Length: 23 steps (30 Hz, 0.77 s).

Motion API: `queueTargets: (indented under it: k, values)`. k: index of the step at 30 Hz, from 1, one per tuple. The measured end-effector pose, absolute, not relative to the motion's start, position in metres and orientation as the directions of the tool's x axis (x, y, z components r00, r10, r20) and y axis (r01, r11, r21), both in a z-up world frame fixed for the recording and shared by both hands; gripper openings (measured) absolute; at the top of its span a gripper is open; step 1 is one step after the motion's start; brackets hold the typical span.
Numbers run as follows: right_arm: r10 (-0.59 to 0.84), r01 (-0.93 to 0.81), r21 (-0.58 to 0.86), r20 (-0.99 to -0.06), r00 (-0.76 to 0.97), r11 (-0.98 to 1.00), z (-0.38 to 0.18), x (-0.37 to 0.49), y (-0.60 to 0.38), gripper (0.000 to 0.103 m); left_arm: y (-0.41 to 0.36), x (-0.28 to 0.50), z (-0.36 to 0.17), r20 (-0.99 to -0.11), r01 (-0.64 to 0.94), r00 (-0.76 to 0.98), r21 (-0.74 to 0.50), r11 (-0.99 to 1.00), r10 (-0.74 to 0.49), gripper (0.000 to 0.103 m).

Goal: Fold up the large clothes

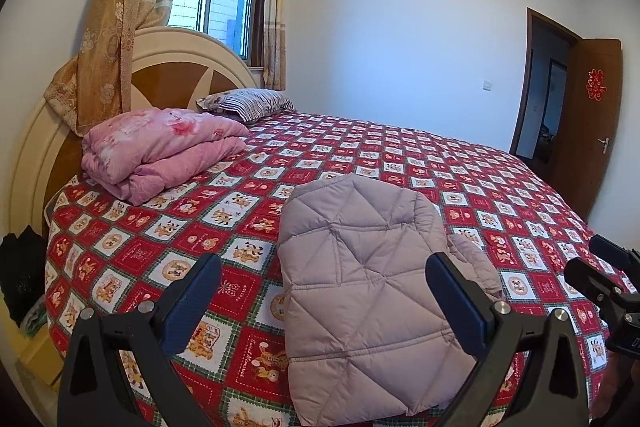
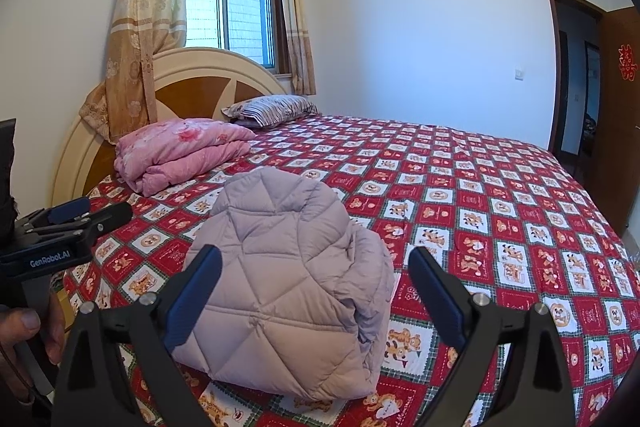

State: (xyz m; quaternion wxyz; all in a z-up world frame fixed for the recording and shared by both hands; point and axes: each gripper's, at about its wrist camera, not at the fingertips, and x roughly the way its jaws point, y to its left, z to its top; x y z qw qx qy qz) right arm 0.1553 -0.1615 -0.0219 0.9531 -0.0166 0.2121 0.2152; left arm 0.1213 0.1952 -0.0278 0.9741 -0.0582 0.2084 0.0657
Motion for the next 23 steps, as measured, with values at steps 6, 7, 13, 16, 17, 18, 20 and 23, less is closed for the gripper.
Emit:
queueTargets:
  k: [6, 7, 13, 16, 17, 18, 20, 23]
  values:
    - [0.405, -0.419, 0.061, -0.412, 0.816, 0.906, -0.022, 0.156, -0.161, 0.096, 0.199, 0.127, -0.032, -0.439, -0.162, 0.893, -0.108, 0.981, 0.099, 0.102]
    - [0.404, -0.418, 0.060, -0.412, 0.817, 0.906, -0.021, 0.156, -0.161, 0.096, 0.199, 0.127, -0.032, -0.442, -0.165, 0.891, -0.107, 0.980, 0.102, 0.102]
    - [0.405, -0.419, 0.061, -0.413, 0.816, 0.906, -0.024, 0.155, -0.161, 0.096, 0.195, 0.131, -0.035, -0.455, -0.214, 0.874, -0.050, 0.976, 0.168, 0.102]
    - [0.408, -0.423, 0.061, -0.418, 0.812, 0.904, -0.026, 0.154, -0.160, 0.096, 0.197, 0.129, -0.038, -0.448, -0.200, 0.881, -0.059, 0.978, 0.153, 0.102]
    - [0.408, -0.423, 0.061, -0.419, 0.811, 0.904, -0.027, 0.154, -0.160, 0.096, 0.197, 0.129, -0.039, -0.447, -0.199, 0.881, -0.059, 0.978, 0.153, 0.102]
    - [0.409, -0.424, 0.061, -0.422, 0.809, 0.904, -0.028, 0.154, -0.159, 0.097, 0.197, 0.129, -0.040, -0.446, -0.197, 0.882, -0.055, 0.979, 0.153, 0.102]
    - [0.410, -0.426, 0.061, -0.426, 0.807, 0.903, -0.030, 0.153, -0.158, 0.096, 0.195, 0.130, -0.041, -0.448, -0.200, 0.879, -0.039, 0.979, 0.162, 0.102]
    - [0.409, -0.426, 0.060, -0.430, 0.805, 0.903, -0.031, 0.154, -0.158, 0.097, 0.193, 0.133, -0.043, -0.452, -0.184, 0.879, -0.028, 0.982, 0.152, 0.102]
